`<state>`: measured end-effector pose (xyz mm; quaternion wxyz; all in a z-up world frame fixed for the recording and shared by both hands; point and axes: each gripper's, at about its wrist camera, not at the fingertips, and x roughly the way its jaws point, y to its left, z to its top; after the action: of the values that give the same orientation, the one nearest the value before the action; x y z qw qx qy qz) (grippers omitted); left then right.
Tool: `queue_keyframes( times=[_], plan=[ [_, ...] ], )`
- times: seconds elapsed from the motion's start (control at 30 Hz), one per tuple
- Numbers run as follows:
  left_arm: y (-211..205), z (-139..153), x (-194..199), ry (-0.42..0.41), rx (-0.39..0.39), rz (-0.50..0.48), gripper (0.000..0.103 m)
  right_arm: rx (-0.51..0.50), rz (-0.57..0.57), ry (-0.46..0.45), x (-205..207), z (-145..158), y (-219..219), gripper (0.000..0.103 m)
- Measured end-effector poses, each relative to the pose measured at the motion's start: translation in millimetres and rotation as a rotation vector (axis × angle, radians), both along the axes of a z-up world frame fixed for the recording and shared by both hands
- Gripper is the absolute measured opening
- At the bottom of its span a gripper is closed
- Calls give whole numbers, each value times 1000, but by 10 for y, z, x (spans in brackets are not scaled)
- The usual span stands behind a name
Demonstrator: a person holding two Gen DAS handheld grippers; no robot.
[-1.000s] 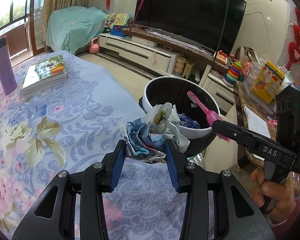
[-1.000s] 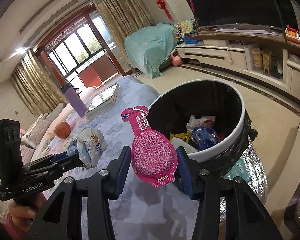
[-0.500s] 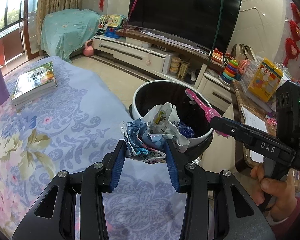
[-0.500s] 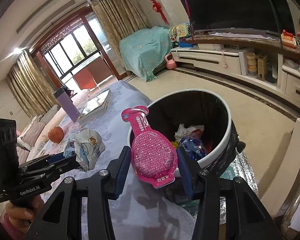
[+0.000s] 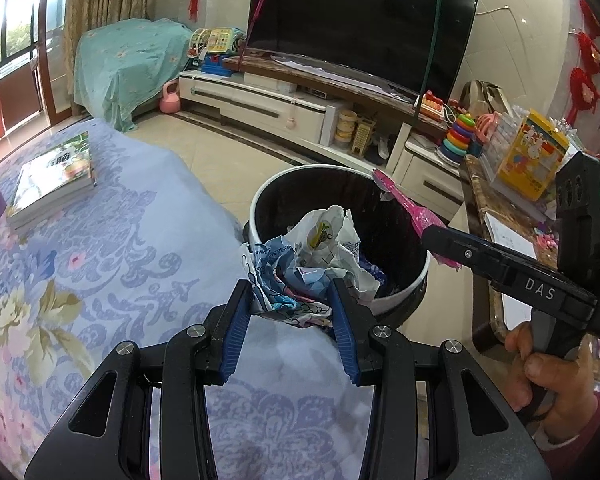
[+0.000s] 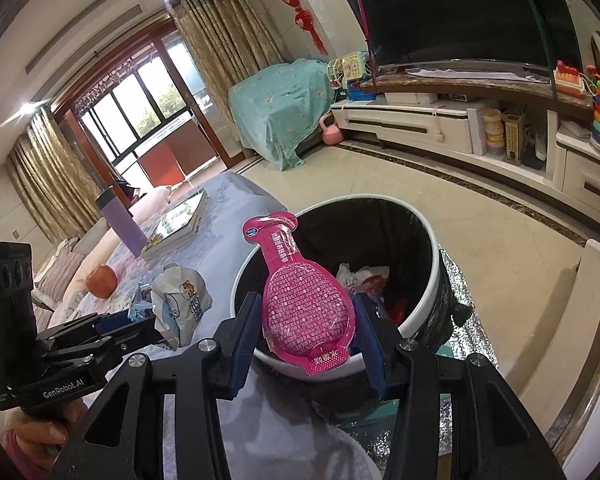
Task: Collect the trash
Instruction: 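Carry the crumpled wrapper and pink package over the trash bin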
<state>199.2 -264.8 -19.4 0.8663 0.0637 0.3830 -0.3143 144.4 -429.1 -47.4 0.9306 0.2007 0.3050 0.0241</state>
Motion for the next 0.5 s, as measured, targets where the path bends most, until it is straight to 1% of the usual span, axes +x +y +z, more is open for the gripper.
queue_keyframes(
  times=[0.5],
  plan=[
    [-281, -18, 174, -10, 25, -19, 39, -15, -1, 16, 172, 1, -114, 47]
  ],
)
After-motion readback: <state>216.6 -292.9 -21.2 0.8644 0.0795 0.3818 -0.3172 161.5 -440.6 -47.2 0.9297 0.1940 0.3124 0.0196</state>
